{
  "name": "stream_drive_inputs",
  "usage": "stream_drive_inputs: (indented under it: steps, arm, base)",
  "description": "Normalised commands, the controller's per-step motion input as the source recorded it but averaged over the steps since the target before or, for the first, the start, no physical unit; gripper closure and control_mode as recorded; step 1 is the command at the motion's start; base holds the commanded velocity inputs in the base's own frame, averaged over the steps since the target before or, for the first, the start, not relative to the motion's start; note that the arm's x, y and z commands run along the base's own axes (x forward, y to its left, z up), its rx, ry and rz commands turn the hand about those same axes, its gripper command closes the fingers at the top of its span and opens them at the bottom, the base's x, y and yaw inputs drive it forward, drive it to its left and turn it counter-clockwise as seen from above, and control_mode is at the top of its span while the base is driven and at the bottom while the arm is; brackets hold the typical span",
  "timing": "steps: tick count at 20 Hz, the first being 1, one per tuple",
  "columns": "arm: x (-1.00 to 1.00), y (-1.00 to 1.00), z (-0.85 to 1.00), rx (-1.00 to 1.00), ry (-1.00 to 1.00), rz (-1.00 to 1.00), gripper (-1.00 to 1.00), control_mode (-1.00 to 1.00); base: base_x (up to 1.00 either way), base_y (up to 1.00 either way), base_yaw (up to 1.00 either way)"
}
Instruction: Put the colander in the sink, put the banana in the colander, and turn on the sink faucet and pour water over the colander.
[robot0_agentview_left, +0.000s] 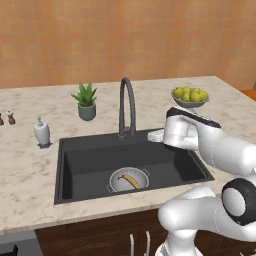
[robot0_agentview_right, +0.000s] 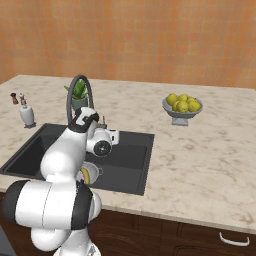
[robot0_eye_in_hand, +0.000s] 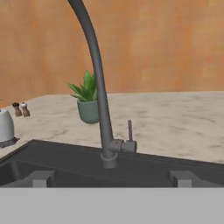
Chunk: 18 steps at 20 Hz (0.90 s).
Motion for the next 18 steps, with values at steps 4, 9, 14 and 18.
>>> stream_drive_inputs:
  steps: [4, 9, 14, 18]
  arm:
    - [0.03, 0.0, 0.04, 0.01, -0.08, -0.02, -1.0, -1.0]
    - [0.05, 0.0, 0.0, 0.0, 0.0, 0.0, -1.0, -1.0]
    - [0.13, 0.0, 0.0, 0.0, 0.0, 0.0, -1.0, -1.0]
    - [0.0, 0.0, 0.01, 0.0, 0.0, 0.0, -1.0, -1.0]
  base:
    - [0.0, 0.0, 0.0]
    - [0.0, 0.0, 0.0]
    - [0.0, 0.0, 0.0]
    - [0.0, 0.0, 0.0]
